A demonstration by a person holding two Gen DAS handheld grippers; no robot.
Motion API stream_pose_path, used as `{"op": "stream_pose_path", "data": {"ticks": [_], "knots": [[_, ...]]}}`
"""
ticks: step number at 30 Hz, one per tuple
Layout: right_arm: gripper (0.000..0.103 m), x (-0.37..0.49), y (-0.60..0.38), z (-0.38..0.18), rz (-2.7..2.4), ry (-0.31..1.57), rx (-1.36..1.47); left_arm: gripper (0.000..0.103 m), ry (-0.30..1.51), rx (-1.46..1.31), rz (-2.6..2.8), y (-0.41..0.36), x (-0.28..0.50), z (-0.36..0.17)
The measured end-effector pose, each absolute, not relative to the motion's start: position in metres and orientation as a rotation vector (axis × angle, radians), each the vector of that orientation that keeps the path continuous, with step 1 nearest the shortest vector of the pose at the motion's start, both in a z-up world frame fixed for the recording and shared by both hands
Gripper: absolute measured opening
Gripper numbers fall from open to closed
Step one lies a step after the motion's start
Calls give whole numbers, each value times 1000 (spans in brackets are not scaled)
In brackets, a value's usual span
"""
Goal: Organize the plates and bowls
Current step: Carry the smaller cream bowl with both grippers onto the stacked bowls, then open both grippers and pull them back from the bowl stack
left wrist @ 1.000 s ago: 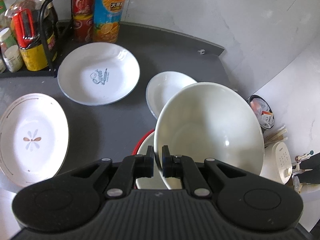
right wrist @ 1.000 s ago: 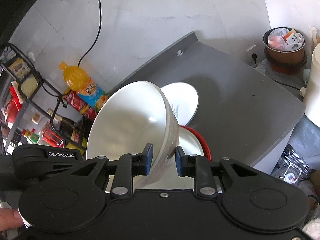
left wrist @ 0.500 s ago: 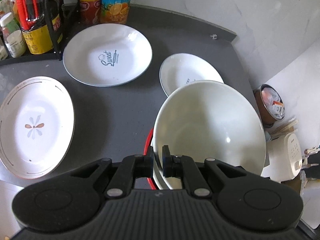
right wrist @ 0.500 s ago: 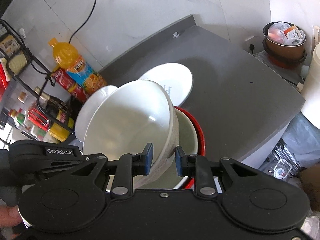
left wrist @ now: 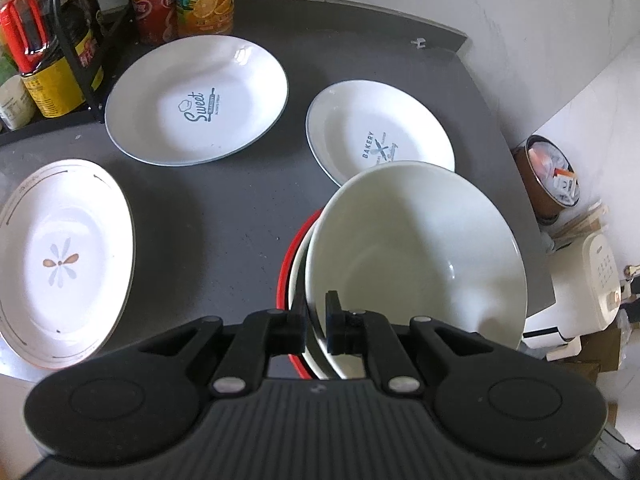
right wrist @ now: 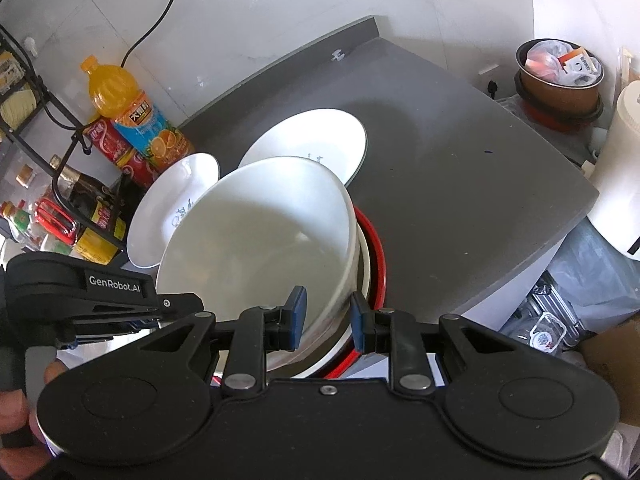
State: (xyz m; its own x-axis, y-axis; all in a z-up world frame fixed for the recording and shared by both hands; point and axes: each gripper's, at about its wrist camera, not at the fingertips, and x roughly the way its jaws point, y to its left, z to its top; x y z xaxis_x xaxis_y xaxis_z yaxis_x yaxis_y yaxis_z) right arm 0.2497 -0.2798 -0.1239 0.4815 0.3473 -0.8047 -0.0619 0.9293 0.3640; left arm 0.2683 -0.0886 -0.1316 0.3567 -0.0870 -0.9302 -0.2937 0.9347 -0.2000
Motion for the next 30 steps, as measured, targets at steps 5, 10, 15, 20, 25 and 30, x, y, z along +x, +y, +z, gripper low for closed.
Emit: {"op": "stream_pose_path", "data": {"ticks": [5,10,15,20,25,30], "knots": [[26,248,-281,-124,259,1034,306,10,1228,-329,160,-88,269,-129],[27,243,-281,-120,247,1028,309,10,1215,-328,151,-84,265,-122],[32,233,-285,-106,254,963,319,14,1196,-333,175,-76,255,-111],[21,229,-287,-103,268,928,300,21,1172,-346,218,-64,241,-97],[13,229,-292,-105,245,941,344,32,1142,-320,259,-55,227,-80],[18,226,-297,-93,242,932,403,34,1116,-338,293,-39,218,-67]]}}
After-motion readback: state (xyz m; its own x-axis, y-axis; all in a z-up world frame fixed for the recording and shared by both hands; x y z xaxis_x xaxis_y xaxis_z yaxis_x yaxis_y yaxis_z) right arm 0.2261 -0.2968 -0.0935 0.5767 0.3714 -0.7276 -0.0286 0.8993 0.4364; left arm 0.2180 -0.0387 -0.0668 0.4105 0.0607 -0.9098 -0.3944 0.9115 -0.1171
